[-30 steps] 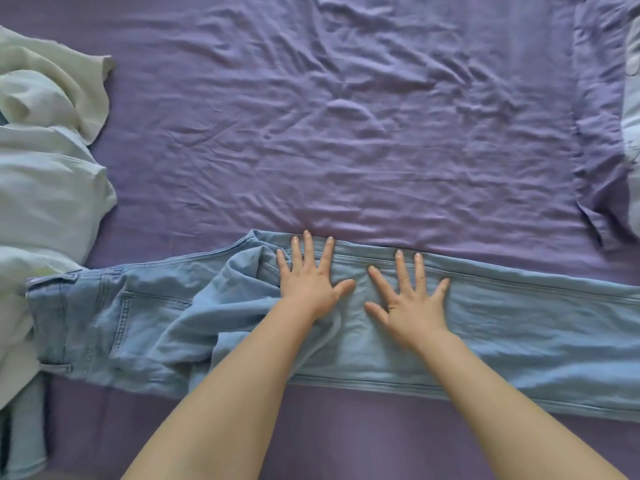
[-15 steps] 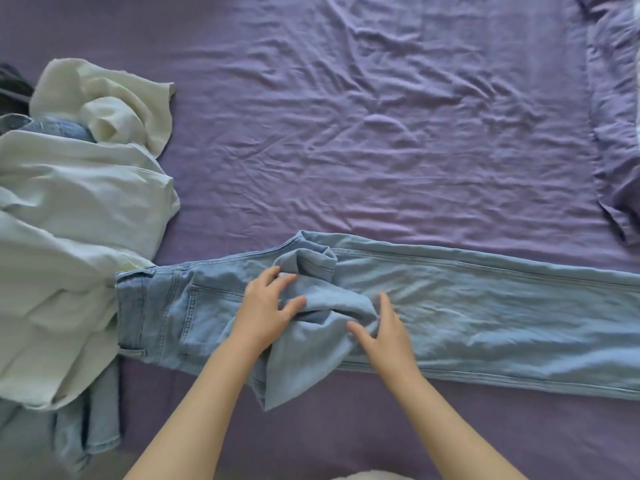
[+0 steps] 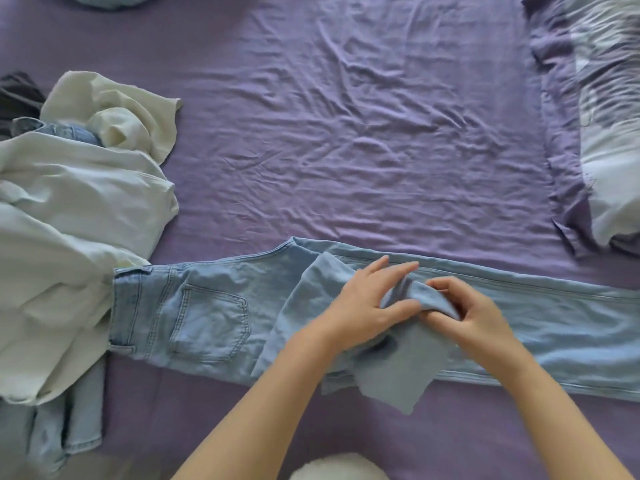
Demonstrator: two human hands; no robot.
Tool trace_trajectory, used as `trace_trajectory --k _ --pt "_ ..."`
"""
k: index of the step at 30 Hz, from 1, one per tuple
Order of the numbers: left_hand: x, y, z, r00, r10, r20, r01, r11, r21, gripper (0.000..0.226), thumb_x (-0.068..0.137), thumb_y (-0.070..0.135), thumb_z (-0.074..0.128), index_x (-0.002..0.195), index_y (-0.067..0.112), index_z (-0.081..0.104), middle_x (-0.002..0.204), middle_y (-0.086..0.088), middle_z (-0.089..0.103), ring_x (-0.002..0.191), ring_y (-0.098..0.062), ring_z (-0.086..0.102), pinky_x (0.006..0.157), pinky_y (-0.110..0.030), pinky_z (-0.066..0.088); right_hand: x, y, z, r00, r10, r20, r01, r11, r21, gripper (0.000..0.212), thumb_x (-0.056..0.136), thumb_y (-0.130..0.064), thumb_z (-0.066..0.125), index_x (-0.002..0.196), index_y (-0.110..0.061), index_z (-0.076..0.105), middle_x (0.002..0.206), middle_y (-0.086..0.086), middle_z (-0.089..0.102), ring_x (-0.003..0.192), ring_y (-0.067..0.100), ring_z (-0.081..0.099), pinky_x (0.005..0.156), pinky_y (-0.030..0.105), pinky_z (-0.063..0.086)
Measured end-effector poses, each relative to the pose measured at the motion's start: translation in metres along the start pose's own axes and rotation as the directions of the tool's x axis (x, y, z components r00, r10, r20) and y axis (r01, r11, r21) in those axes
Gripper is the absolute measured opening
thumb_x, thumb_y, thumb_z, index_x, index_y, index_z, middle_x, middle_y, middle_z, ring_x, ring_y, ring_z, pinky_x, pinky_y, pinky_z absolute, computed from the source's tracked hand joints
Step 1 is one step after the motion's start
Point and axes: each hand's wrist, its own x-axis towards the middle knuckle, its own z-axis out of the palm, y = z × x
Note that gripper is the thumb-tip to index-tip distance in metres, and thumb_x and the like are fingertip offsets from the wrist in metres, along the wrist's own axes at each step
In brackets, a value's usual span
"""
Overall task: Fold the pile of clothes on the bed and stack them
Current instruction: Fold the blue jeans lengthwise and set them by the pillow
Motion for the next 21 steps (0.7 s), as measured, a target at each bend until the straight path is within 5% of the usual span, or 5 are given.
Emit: trace_trajectory --k 3,6,9,15,21 --pt "0.029 0.022 0.005 0.997 0.025 0.072 -0.034 0.993 0.117 0.033 0.085 0.045 0.065 0.111 0.024 0.065 0.103 0.007 0.065 0.104 -0.011 0.054 0.095 -0.031 0.04 -0.005 0.007 -0.033 0.999 0.027 -0.037 -0.028 0.999 -0.03 0.03 0.076 -0.012 0.073 0.089 -0.037 0.063 0.079 -0.007 0.069 0.068 0.006 0.057 0.061 0.02 0.045" --pt "0.047 0.034 0.017 0.997 -0.018 0.08 0.024 0.997 -0.077 0.016 0.083 0.03 0.074 0.089 0.021 0.062 0.078 0.008 0.055 0.073 -0.008 0.049 0.07 -0.027 0.041 -0.008 0.026 -0.063 0.995 0.099 -0.017 -0.1 0.988 -0.114 0.017 0.074 -0.024 0.078 0.08 -0.026 0.063 0.064 -0.006 0.06 0.059 0.007 0.047 0.058 0.026 0.038" --pt "0.06 0.041 0.034 0.994 -0.02 0.103 0.035 0.99 -0.138 0.013 0.085 0.026 0.073 0.088 0.022 0.06 0.075 0.008 0.051 0.068 -0.008 0.045 0.066 -0.025 0.038 -0.012 0.043 -0.092 0.968 0.215 0.133 -0.182 0.958 -0.222 0.022 0.074 -0.031 0.078 0.073 -0.02 0.059 0.062 -0.011 0.049 0.061 0.006 0.043 0.062 0.032 0.034" --pt "0.082 0.06 0.049 0.976 -0.005 0.217 0.056 0.972 -0.228 0.008 0.085 0.026 0.072 0.084 0.028 0.064 0.059 0.022 0.051 0.055 0.004 0.045 0.054 -0.008 0.035 -0.038 0.057 -0.159 0.84 0.316 0.441 -0.236 0.945 -0.227 0.026 0.084 -0.041 0.068 0.102 -0.022 0.065 0.107 0.002 0.065 0.105 0.018 0.058 0.094 0.036 0.043" --pt "0.122 0.06 0.047 0.974 -0.186 0.127 0.201 0.972 -0.121 0.008 0.083 0.026 0.074 0.083 0.026 0.066 0.071 0.01 0.058 0.066 -0.007 0.052 0.061 -0.021 0.043 -0.057 0.074 -0.216 0.916 0.257 0.308 -0.189 0.954 -0.233 0.015 0.081 -0.029 0.07 0.081 -0.017 0.061 0.071 -0.011 0.055 0.069 0.006 0.051 0.065 0.025 0.04"
